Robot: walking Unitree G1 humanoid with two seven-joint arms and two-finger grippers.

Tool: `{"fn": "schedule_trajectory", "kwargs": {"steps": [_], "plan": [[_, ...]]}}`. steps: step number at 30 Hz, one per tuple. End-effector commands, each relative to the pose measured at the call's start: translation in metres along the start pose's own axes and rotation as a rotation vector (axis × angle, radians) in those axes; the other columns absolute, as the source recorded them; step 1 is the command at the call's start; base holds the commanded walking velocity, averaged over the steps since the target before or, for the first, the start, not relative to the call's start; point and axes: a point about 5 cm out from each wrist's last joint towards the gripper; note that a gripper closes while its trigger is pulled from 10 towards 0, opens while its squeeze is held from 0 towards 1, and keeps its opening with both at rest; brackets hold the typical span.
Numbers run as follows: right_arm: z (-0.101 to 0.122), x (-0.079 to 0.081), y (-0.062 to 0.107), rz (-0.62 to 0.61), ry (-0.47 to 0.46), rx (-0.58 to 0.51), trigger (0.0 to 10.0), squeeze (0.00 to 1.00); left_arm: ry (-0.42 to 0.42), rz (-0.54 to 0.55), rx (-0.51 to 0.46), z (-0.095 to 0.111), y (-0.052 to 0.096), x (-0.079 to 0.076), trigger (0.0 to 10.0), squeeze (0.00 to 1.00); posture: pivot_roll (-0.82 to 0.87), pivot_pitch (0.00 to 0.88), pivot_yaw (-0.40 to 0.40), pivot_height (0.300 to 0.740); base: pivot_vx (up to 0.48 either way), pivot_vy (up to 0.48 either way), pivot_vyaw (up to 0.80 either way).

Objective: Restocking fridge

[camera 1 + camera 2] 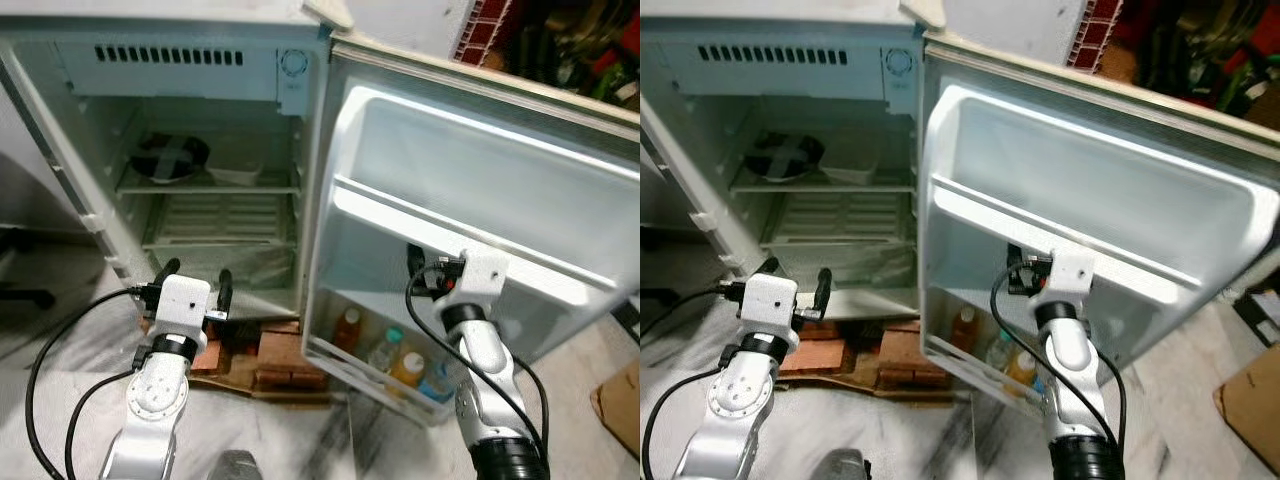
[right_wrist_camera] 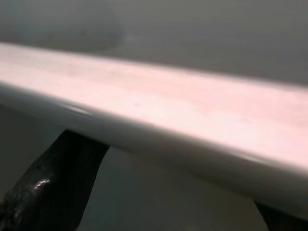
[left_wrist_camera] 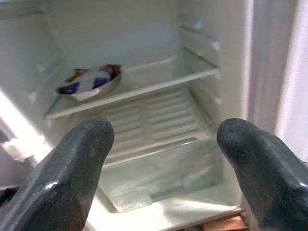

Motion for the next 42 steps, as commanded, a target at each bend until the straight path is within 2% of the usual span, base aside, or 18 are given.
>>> {"fn": "schedule_trajectory", "kwargs": {"steps": [1,4,9,18,21,23,24,25,27,28,29,31,36,39,40,41,42], "plan": [[0.002,-0.001,-0.001,0.006,0.0,-0.001,10.0,0.0,-0.005,0.005,0.009,0.0,0.0,0.002,10.0,0.0,0.09,0.017,-0.045,0.74,0.0,-0.296,0.0],[-0.001,0.002,0.0,0.038,-0.021,0.015,10.0,0.0,-0.006,0.004,0.011,-0.001,0.0,0.002,10.0,0.0,0.09,0.025,-0.045,0.74,0.0,-0.299,0.0],[-0.012,0.01,0.014,0.157,-0.04,0.083,10.0,0.0,-0.007,-0.003,0.02,-0.002,0.003,0.001,10.0,0.0,0.09,0.034,-0.049,0.74,0.0,-0.3,0.0],[-0.027,0.014,0.025,0.263,-0.082,0.193,10.0,0.0,-0.004,-0.011,0.03,-0.004,0.006,-0.002,10.0,0.0,0.09,0.037,-0.056,0.74,0.0,-0.301,0.0],[-0.031,0.022,0.03,0.402,-0.117,0.247,10.0,0.0,-0.004,-0.011,0.034,-0.004,0.007,-0.002,10.0,0.0,0.1,0.041,-0.058,0.74,0.0,-0.3,0.0],[-0.03,0.023,0.031,0.423,-0.122,0.251,10.0,0.0,-0.004,-0.012,0.035,-0.004,0.007,-0.002,10.0,0.0,0.1,0.043,-0.058,0.74,0.0,-0.3,0.0],[-0.032,0.026,0.035,0.504,-0.161,0.301,10.0,0.0,-0.005,-0.012,0.036,-0.004,0.007,-0.002,10.0,0.0,0.1,0.045,-0.059,0.74,0.0,-0.3,0.0],[-0.032,0.027,0.037,0.534,-0.172,0.318,10.0,0.0,-0.005,-0.012,0.036,-0.004,0.007,-0.002,10.0,0.0,0.1,0.044,-0.059,0.74,0.0,-0.304,0.0],[-0.03,0.028,0.04,0.585,-0.163,0.313,10.0,0.0,-0.005,-0.011,0.037,-0.004,0.007,-0.001,10.0,0.0,0.1,0.045,-0.059,0.74,0.0,-0.3,0.0],[-0.03,0.028,0.044,0.668,-0.182,0.35,10.0,0.0,-0.006,-0.011,0.04,-0.005,0.008,-0.001,10.0,0.0,0.1,0.047,-0.059,0.74,0.0,-0.3,0.0],[-0.03,0.028,0.044,0.668,-0.182,0.35,10.0,0.0,-0.006,-0.011,0.04,-0.005,0.008,-0.001,10.0,0.0,0.1,0.047,-0.059,0.74,0.0,-0.3,0.0],[-0.031,0.023,0.052,0.784,-0.192,0.421,10.0,0.0,-0.007,-0.011,0.042,-0.006,0.008,0.0,10.0,0.0,0.1,0.049,-0.058,0.74,0.0,-0.3,0.0],[-0.032,0.016,0.057,0.855,-0.197,0.481,10.0,0.0,-0.01,-0.01,0.045,-0.006,0.009,0.0,10.0,0.0,0.11,0.05,-0.057,0.74,0.0,-0.298,0.0],[-0.034,0.011,0.063,0.927,-0.175,0.541,10.0,0.0,-0.012,-0.009,0.048,-0.006,0.01,0.001,10.0,0.0,0.12,0.052,-0.056,0.74,0.0,-0.299,0.0],[-0.037,0.003,0.066,0.967,-0.127,0.592,10.0,0.0,-0.017,-0.007,0.053,-0.007,0.011,0.002,10.0,0.0,0.12,0.051,-0.056,0.74,0.0,-0.292,0.0],[-0.037,0.003,0.066,0.967,-0.127,0.592,10.0,0.0,-0.017,-0.007,0.053,-0.007,0.011,0.002,10.0,0.0,0.12,0.051,-0.056,0.74,0.0,-0.292,0.0],[-0.039,-0.003,0.063,0.957,-0.072,0.603,10.0,0.0,-0.021,-0.005,0.056,-0.008,0.012,0.003,10.0,0.0,0.12,0.052,-0.056,0.74,0.0,-0.289,0.0]]}}
Point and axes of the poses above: a point about 5 cm out from each wrist's last joint towards the gripper, its own y axis pointing back from the gripper into the wrist, its own z axis along the axis of the wrist's last joint, x = y × z, and after that the axes turned 3 degrees about -y, right-handed
